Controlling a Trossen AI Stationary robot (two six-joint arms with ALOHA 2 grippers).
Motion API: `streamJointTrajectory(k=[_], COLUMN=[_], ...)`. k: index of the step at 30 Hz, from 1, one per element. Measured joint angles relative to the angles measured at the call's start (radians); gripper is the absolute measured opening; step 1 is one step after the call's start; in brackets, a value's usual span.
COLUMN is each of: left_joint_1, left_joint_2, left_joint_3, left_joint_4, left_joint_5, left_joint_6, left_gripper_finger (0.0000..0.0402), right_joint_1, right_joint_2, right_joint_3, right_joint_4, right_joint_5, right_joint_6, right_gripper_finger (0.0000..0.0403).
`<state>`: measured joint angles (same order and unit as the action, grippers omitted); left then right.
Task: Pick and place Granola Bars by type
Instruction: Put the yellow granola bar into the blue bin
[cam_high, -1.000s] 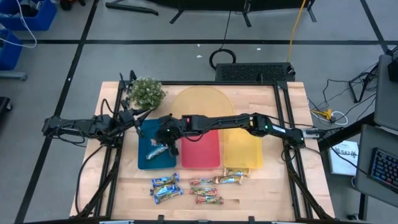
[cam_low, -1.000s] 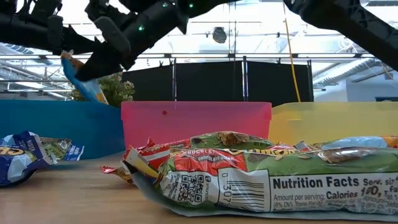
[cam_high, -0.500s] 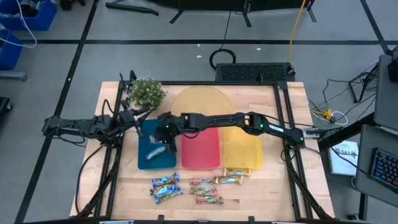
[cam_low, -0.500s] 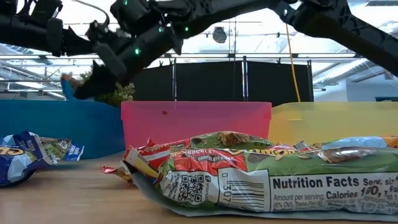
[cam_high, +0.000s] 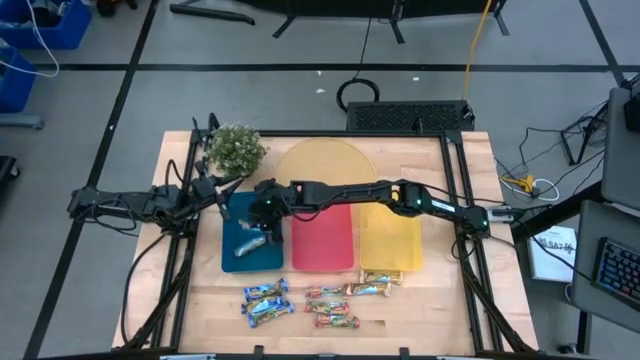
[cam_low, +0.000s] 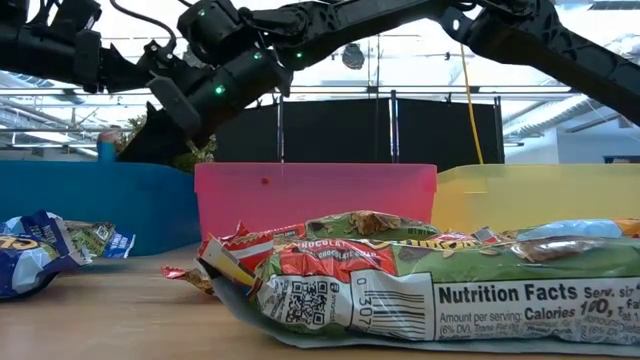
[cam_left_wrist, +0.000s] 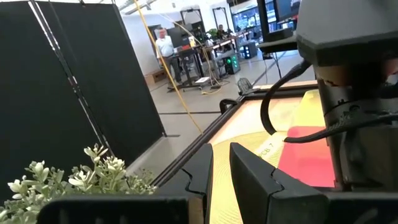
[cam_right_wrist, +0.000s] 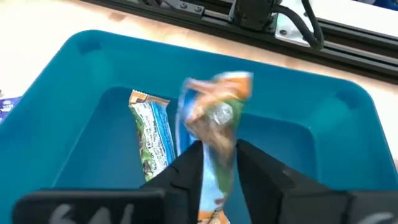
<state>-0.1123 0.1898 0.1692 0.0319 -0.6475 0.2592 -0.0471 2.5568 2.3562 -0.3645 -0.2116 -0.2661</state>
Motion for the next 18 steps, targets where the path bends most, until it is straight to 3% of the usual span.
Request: streamJointTrajectory(k=[9, 18], left_joint_1=[0.000, 0.000], left_joint_2=[0.000, 0.000], left_joint_3=[0.000, 0.000], left_joint_4=[0.026, 0.027], left_joint_5=[0.000, 0.000], left_joint_6=[0.021, 0.028], left_gripper_finger=[0.0063, 0.0063], right_joint_1=[0.000, 0.032], right_joint_2=[-0.016, -0.204], right_joint_3=[0.000, 0.000], right_joint_4=[-0.024, -0.304], right_joint_5=[0.031, 0.032], right_joint_6=[0.014, -0.014], right_gripper_finger=[0.0131, 0.0116])
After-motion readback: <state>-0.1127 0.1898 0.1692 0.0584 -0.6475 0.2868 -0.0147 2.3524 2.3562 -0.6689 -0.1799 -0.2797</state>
